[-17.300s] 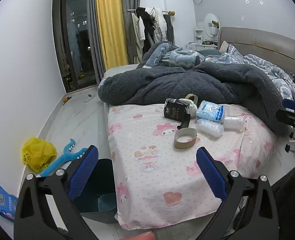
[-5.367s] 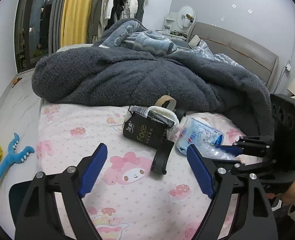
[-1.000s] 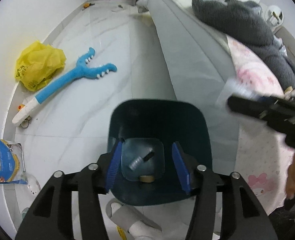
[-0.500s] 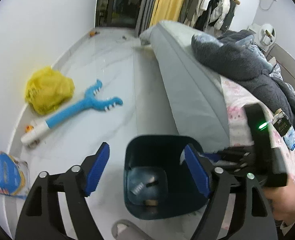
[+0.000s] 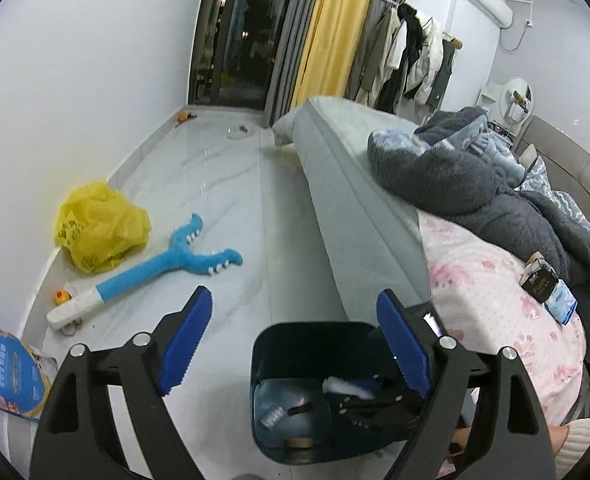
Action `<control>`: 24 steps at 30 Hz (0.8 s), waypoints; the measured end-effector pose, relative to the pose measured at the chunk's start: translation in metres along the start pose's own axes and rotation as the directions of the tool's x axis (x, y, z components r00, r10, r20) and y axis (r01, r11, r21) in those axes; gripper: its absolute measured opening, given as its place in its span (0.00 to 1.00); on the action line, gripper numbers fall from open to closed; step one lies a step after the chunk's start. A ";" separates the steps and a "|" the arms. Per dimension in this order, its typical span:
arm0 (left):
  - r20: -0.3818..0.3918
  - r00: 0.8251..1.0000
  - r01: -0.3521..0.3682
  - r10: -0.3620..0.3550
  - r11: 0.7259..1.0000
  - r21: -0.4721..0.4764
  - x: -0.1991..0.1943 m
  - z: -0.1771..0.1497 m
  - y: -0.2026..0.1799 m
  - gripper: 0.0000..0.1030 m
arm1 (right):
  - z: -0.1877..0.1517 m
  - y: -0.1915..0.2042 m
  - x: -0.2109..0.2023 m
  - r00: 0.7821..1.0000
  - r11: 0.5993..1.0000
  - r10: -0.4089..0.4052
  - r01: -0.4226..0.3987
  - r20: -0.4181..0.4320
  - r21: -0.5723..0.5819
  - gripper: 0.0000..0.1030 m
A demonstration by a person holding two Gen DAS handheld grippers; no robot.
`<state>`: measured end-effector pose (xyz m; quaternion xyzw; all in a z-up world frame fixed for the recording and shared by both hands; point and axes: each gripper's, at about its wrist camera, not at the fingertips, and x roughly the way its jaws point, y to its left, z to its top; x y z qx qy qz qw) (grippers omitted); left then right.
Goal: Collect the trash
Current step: 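Open the right gripper to drop the bubble wrap into the bin, then move both tools back toward the black tissue pack on the bed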
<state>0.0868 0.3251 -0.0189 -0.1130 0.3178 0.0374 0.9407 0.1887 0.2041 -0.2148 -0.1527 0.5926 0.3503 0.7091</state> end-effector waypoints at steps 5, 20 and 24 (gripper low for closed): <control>0.038 0.999 0.014 -0.015 1.000 0.020 -0.009 0.003 -0.005 0.84 | -0.003 -0.001 0.005 0.999 1.000 -0.027 0.027 -0.020 0.000 0.40; 0.100 0.994 0.032 -0.034 0.999 0.024 -0.022 0.017 -0.017 0.86 | -0.002 0.004 -0.044 0.993 0.999 0.028 -0.025 0.115 -0.029 0.75; 0.107 0.994 0.032 -0.033 0.999 0.010 -0.026 0.019 -0.022 0.87 | -0.003 0.004 -0.070 0.981 0.998 0.020 -0.009 0.194 -0.056 0.76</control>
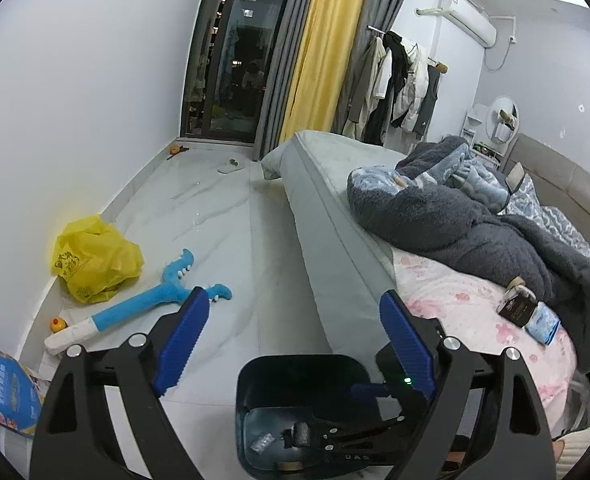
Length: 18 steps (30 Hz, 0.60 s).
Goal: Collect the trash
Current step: 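Move both tools back toward the black tissue pack on the bed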
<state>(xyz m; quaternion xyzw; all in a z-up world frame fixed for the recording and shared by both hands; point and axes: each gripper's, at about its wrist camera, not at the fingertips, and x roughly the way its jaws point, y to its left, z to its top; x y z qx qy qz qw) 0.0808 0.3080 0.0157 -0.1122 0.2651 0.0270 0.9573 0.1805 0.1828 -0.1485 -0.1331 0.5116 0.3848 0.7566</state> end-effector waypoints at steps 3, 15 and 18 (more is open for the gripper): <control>0.009 1.000 -0.005 0.005 1.000 0.007 0.000 0.003 -0.008 0.90 | 0.002 -0.005 -0.018 0.999 1.000 -0.013 0.014 0.051 -0.007 0.76; 0.024 1.000 0.004 -0.006 0.998 0.066 0.003 0.008 -0.048 0.95 | 0.006 -0.037 -0.093 0.966 0.999 -0.047 0.050 0.253 -0.006 0.85; 0.008 1.000 0.006 -0.007 0.996 0.090 0.008 0.006 -0.060 0.96 | 0.002 -0.042 -0.106 0.957 0.995 -0.079 0.092 0.278 -0.033 0.88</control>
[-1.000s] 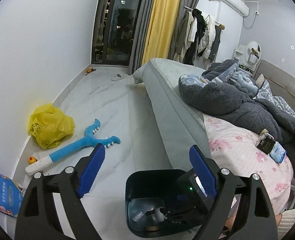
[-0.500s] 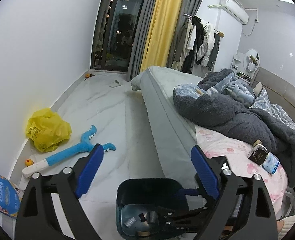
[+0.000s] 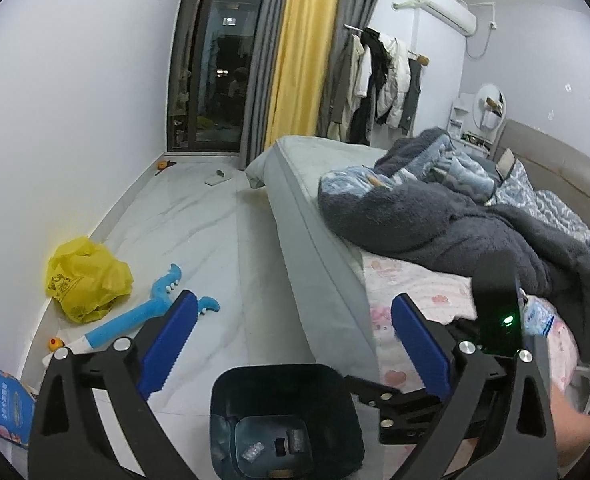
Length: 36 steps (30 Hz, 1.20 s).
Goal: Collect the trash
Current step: 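Move both tools back toward the black tissue pack on the bed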
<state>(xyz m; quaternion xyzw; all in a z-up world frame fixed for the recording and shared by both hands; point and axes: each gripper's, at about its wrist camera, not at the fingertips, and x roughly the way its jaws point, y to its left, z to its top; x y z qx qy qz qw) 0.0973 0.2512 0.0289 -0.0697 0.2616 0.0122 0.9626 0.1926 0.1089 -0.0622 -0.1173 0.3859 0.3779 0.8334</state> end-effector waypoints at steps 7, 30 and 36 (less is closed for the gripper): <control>-0.065 0.996 0.061 -0.059 0.997 0.037 0.018 -0.005 -0.030 0.96 | -0.007 -0.027 -0.030 0.998 1.000 -0.030 0.029 0.048 0.005 0.90; -0.047 0.993 0.111 -0.107 0.991 0.073 0.042 0.001 -0.134 0.96 | -0.048 -0.158 -0.114 0.974 0.975 -0.186 0.167 0.130 0.148 0.94; -0.112 0.985 0.133 -0.129 0.990 0.035 0.059 -0.003 -0.145 0.96 | -0.065 -0.188 -0.133 0.967 0.968 -0.222 0.202 0.128 0.151 0.94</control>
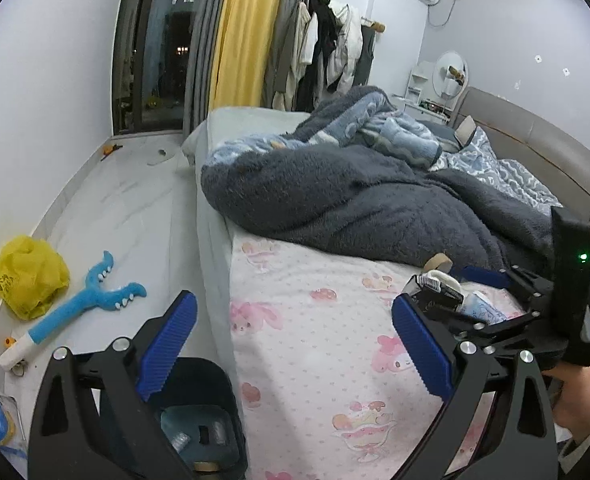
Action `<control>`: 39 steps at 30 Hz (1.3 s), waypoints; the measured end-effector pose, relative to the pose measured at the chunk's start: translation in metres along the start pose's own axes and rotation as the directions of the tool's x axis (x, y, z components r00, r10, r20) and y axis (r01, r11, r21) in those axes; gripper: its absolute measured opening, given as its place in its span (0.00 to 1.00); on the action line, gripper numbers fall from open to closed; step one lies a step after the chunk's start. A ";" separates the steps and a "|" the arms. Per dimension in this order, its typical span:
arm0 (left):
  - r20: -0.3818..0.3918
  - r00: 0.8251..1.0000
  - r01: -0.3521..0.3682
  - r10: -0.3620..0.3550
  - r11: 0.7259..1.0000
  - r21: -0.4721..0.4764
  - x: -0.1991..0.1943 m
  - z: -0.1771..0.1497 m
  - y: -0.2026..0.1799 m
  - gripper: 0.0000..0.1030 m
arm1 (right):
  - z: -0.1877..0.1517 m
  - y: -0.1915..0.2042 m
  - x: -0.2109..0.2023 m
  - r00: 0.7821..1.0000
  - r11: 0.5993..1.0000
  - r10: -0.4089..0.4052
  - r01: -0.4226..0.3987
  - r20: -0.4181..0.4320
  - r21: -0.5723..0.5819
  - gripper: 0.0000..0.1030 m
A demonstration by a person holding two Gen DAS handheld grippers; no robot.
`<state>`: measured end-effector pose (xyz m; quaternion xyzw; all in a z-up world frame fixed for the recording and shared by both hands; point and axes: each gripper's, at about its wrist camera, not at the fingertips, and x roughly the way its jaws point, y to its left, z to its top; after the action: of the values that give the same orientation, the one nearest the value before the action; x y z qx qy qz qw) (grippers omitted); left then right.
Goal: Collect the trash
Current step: 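Grasp the black tissue pack with the left gripper while the right gripper grasps the blue wipe pack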
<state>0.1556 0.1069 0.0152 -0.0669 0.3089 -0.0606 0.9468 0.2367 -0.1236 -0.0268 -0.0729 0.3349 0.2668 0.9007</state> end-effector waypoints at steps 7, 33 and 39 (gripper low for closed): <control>-0.043 0.999 0.022 -0.021 0.999 0.040 0.021 -0.006 -0.024 0.96 | -0.017 -0.047 -0.012 1.000 0.998 0.010 -0.009 -0.007 0.069 0.94; -0.187 0.948 0.292 -0.259 0.941 0.174 0.100 0.004 -0.094 0.96 | -0.049 -0.092 -0.025 0.985 0.977 0.168 -0.164 -0.023 0.135 0.48; -0.212 0.931 0.338 -0.298 0.922 0.190 0.112 -0.004 -0.107 0.97 | -0.050 -0.096 -0.026 0.973 0.959 0.232 -0.227 -0.009 0.170 0.42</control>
<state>0.2357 -0.0161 -0.0349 -0.0040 0.3690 -0.2540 0.8940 0.2428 -0.2314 -0.0525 0.0386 0.3755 0.3394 0.8616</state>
